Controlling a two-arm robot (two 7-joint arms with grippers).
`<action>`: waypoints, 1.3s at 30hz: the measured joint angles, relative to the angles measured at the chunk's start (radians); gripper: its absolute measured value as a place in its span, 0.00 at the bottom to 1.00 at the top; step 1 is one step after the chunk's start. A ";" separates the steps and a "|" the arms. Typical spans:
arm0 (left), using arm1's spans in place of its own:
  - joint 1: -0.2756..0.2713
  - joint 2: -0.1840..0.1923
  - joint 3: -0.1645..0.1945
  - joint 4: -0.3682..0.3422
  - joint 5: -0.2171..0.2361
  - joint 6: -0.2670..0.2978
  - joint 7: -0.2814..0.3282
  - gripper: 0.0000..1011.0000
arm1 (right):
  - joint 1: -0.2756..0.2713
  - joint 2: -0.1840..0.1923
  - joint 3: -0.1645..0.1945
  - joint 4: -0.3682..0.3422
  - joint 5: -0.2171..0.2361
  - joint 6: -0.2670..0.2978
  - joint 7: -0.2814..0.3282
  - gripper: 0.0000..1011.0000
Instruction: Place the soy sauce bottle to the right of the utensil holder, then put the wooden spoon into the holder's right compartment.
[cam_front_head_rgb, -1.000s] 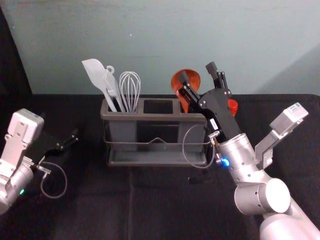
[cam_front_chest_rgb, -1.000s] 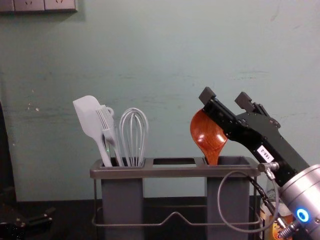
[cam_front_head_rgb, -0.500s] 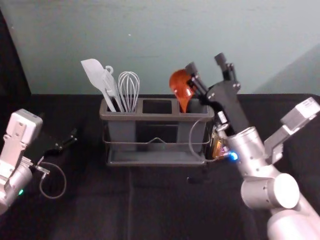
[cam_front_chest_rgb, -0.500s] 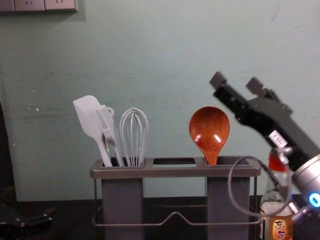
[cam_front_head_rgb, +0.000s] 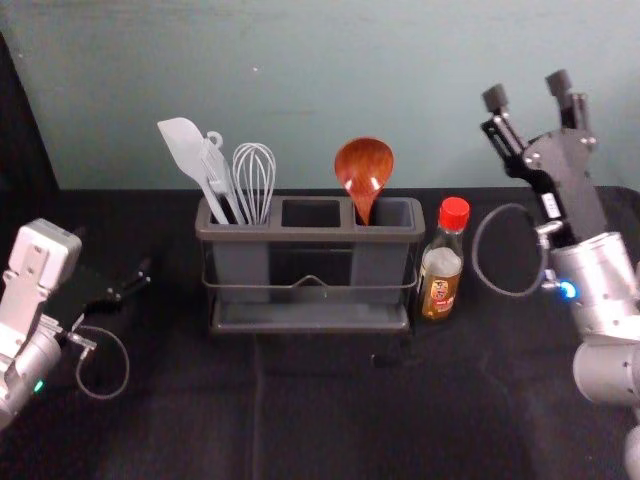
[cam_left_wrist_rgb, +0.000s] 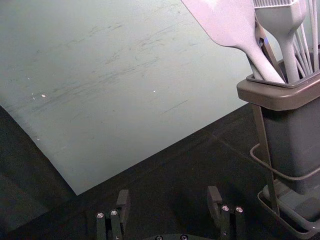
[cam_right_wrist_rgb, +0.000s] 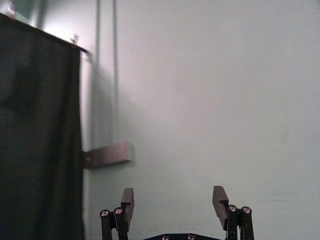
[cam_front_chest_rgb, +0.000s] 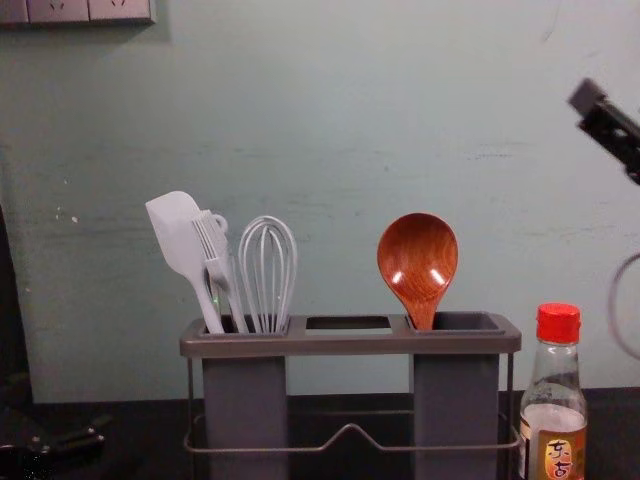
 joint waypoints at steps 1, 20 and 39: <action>0.000 0.000 0.000 0.000 0.000 0.000 0.000 1.00 | -0.002 0.004 0.007 -0.001 -0.007 0.005 -0.010 0.99; 0.000 0.000 0.000 0.000 0.000 0.000 0.000 1.00 | -0.032 0.053 0.063 0.074 -0.339 0.296 -0.329 0.99; 0.000 0.000 0.000 0.000 0.000 0.000 0.000 1.00 | -0.008 0.070 0.047 0.138 -0.349 0.382 -0.298 0.99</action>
